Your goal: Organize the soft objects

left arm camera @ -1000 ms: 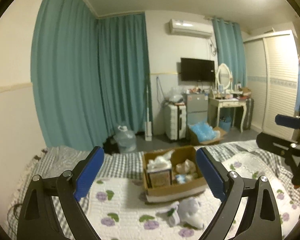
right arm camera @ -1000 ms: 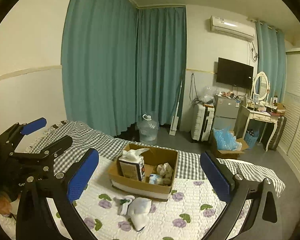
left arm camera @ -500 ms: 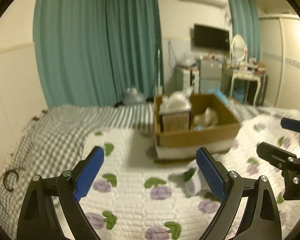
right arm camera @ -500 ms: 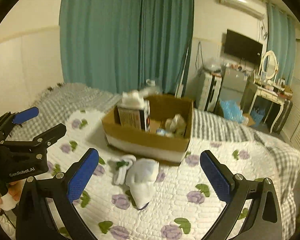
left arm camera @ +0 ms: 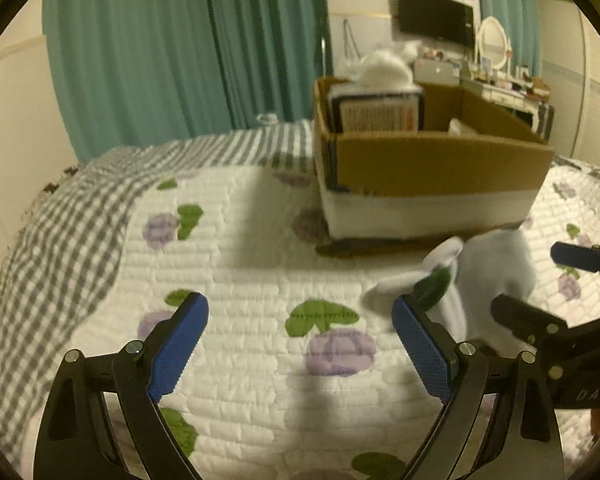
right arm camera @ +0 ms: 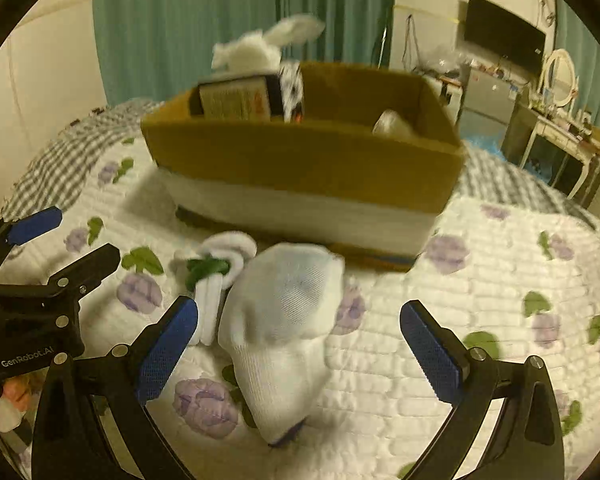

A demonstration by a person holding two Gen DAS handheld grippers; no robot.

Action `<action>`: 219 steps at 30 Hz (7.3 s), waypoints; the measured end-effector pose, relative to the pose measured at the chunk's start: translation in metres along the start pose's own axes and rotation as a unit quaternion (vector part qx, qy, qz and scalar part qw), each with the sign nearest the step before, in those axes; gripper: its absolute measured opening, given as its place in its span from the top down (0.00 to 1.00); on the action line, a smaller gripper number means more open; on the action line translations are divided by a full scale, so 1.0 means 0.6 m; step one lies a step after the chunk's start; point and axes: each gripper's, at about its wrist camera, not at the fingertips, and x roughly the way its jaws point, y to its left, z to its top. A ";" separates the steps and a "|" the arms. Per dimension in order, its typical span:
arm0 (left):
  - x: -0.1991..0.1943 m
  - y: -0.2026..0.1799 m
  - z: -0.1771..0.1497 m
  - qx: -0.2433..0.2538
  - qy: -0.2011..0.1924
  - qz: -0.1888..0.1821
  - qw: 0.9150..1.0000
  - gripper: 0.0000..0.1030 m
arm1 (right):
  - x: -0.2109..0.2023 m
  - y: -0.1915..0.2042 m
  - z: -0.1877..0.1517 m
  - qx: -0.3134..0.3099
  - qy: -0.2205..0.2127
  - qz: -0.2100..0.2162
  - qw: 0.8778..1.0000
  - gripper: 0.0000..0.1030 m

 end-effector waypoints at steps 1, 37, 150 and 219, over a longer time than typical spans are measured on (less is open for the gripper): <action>0.004 0.000 -0.003 0.001 0.004 0.002 1.000 0.08 | 0.013 0.003 -0.004 -0.004 0.011 0.009 1.000 0.06; 0.079 -0.113 0.029 0.012 0.021 -0.077 0.997 0.22 | -0.024 -0.101 -0.011 0.046 0.017 -0.019 0.999 0.55; -0.438 0.075 0.182 -0.022 -0.351 -0.007 0.936 0.01 | -0.589 0.019 0.126 0.027 -0.374 -0.059 0.925 0.00; -0.171 0.032 0.051 -0.037 -0.208 -0.012 0.977 0.01 | -0.237 -0.017 0.008 0.061 -0.239 -0.063 0.967 0.00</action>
